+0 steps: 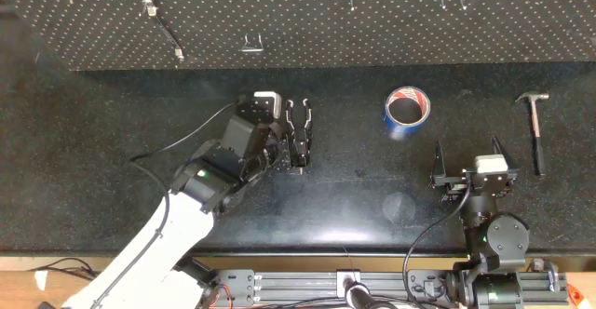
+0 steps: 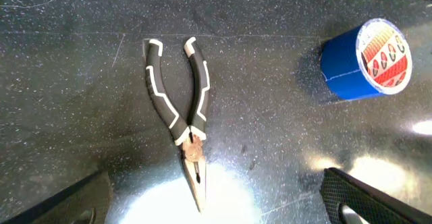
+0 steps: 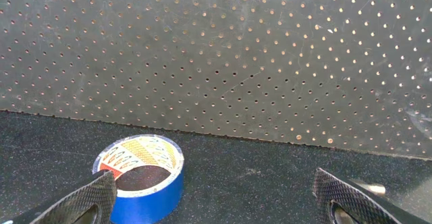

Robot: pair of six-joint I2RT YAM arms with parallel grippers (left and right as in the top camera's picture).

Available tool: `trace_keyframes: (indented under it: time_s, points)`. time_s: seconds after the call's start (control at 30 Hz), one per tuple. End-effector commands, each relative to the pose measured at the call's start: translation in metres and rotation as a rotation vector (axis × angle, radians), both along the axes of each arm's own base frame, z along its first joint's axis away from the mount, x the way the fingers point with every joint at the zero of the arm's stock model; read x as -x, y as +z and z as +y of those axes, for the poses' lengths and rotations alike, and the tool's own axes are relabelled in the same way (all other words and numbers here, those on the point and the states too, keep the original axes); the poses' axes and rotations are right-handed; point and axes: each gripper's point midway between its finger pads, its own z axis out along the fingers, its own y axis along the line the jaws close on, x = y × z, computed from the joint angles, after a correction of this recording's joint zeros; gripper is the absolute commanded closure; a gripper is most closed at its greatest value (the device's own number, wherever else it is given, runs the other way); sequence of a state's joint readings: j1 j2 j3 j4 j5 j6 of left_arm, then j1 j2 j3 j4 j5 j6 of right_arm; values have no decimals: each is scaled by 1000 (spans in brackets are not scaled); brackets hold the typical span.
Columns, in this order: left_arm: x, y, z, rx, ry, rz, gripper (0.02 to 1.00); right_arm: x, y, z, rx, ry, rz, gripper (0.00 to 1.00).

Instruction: Place Tools Onto Pegboard

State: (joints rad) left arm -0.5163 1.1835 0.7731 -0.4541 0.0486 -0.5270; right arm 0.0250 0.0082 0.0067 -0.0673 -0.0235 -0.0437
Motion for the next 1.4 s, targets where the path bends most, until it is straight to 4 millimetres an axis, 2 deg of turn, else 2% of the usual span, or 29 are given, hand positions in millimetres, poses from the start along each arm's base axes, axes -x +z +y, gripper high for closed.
trace_keyframes:
  time_s: [0.03, 0.07, 0.23, 0.33, 0.43, 0.53, 0.63, 0.73, 0.8, 1.03, 1.2, 1.33, 1.4]
  points:
    - [-11, -15, 8, -31, 101, 25, 23, 0, -1, -2, 11, -10, 1, 58]
    - [-22, -19, 6, -38, 117, 1, 23, 0, -1, -2, 11, -10, 1, 60]
    - [-41, -29, -5, -19, 117, -28, 23, 0, -1, -2, 11, -10, 1, 56]
    - [-39, -46, -10, -95, 109, -20, 20, 0, -1, -2, 11, -10, 1, 60]
    - [-35, -48, -19, -173, 66, -14, 20, 0, -1, -2, 11, -10, 1, 58]
    - [-29, -41, -4, -304, 67, 69, 20, 0, -1, -2, 11, -10, 1, 58]
    - [-37, -48, -5, -339, 76, 86, 20, 0, -1, -2, 11, -10, 1, 60]
    - [-48, -58, -12, -339, 78, 83, 23, 0, -1, -2, 11, -10, 1, 58]
    - [-55, -55, -13, -340, 91, 61, 23, 0, -1, -2, 11, -10, 1, 58]
    - [-67, -76, -10, -337, 138, 79, 20, 0, -1, -2, 11, -10, 1, 58]
    - [-62, -86, -13, -233, 128, 183, 20, 0, -1, -2, 11, -10, 1, 60]
    - [-56, -82, -9, -266, 127, 238, 23, 0, -1, -2, 11, -10, 1, 60]
    - [-58, -90, -11, -292, 95, 245, 20, 0, -1, -2, 11, -10, 1, 58]
